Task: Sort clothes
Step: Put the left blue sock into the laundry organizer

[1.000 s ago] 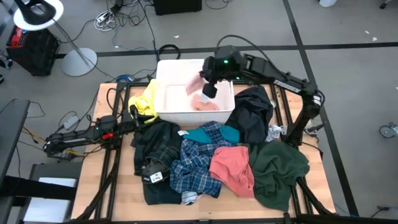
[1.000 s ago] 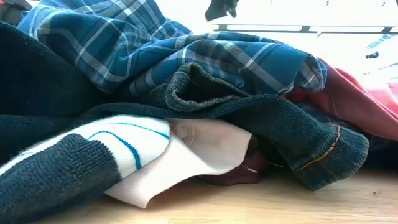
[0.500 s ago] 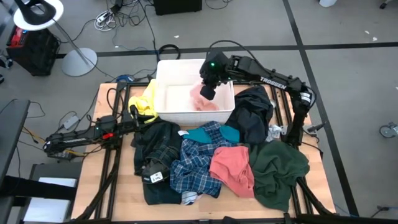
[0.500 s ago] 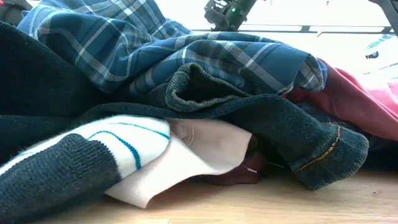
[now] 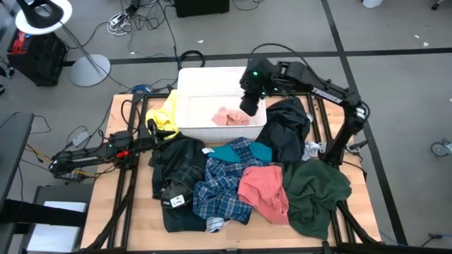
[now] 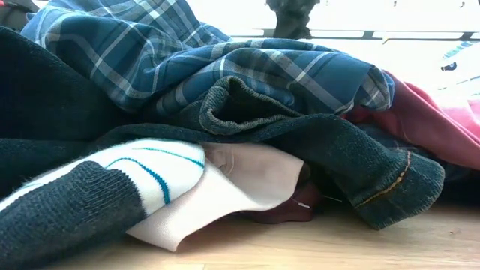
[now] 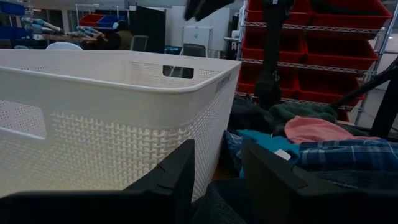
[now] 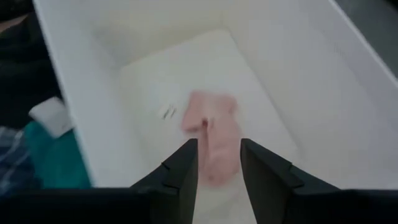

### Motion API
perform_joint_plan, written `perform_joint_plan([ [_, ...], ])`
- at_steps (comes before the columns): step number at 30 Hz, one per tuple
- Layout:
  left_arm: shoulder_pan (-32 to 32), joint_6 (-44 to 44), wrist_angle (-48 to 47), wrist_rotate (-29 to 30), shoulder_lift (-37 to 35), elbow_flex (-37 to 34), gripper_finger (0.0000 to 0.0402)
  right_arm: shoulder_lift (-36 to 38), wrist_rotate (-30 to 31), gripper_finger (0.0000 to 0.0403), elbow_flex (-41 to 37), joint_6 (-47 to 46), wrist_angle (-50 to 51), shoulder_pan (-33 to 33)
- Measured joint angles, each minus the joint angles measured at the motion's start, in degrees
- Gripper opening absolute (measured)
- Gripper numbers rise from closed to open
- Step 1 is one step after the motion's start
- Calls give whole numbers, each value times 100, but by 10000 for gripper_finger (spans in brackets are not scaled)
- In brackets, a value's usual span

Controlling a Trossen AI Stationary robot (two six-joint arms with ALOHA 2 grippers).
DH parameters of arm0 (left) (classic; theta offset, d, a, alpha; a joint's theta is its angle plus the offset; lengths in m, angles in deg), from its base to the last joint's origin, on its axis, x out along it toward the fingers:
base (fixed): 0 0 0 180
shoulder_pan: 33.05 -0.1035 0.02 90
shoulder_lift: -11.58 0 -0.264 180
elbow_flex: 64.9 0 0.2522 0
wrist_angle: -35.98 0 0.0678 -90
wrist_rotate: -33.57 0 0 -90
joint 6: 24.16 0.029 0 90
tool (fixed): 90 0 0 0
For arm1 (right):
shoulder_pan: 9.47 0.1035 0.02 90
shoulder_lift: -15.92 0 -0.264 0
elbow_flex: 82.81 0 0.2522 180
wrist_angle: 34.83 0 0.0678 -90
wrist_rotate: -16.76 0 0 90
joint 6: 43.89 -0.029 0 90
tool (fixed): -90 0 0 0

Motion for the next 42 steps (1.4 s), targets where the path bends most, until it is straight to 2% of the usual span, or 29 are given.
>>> perform_joint_plan([
  [5, 0, -2, -2, 1, 2, 1, 137, 444, 2, 121, 0, -624, 699, 290],
  [10, 0, 0, 14, 1, 0, 2, 137, 886, 101, 119, 0, -1562, 1249, 885],
  [22, 0, -30, 216, -5, 2, 0, 137, 1589, 1901, 117, -557, -4328, 1420, 3221],
  [30, 0, -1168, 441, 30, 0, 28, 137, 1546, 2269, 114, -1006, -5496, 1414, 3948],
  [33, 28, -1640, 21, -146, 89, 445, 137, 1548, 2368, 114, -1352, -5761, 1362, 4158],
  [36, 126, -1751, -657, -449, 251, 1227, 127, 1604, 2511, 110, -1756, -6034, 1345, 4359],
  [39, 279, -1403, -1494, -463, 625, 2098, 101, 1718, 2510, 104, -2193, -6267, 1256, 4482],
  [42, 479, -1061, -1822, -526, 1204, 2919, 73, 1877, 2515, 99, -2619, -6363, 1042, 4568],
])
